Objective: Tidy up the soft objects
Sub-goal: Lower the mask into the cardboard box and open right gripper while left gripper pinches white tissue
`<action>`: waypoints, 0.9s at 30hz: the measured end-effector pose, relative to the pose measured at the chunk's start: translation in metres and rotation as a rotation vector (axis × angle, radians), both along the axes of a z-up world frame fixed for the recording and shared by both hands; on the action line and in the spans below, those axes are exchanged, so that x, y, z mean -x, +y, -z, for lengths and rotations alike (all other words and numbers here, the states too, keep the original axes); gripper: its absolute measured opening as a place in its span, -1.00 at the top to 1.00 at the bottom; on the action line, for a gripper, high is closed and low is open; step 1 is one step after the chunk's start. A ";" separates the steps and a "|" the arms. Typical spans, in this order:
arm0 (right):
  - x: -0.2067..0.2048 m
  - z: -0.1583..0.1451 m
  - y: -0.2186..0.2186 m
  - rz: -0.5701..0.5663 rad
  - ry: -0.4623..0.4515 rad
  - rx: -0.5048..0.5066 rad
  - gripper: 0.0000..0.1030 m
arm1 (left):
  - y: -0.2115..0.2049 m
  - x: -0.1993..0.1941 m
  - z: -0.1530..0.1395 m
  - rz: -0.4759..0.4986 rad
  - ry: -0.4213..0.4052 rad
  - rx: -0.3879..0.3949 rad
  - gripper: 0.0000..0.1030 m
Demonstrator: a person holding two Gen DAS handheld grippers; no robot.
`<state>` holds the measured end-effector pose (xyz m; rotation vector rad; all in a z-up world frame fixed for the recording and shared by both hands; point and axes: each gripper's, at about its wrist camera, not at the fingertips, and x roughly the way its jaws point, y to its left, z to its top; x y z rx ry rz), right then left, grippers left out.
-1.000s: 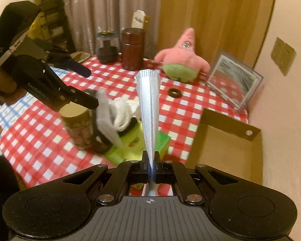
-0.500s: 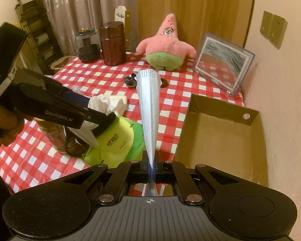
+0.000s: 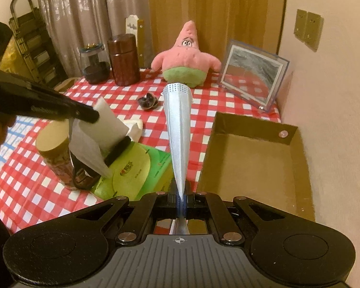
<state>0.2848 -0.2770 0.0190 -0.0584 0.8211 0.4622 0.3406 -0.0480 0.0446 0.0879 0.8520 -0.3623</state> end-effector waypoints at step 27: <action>-0.013 0.019 -0.098 0.284 0.041 0.035 0.94 | -0.154 -0.019 -0.009 0.235 -0.049 0.155 0.93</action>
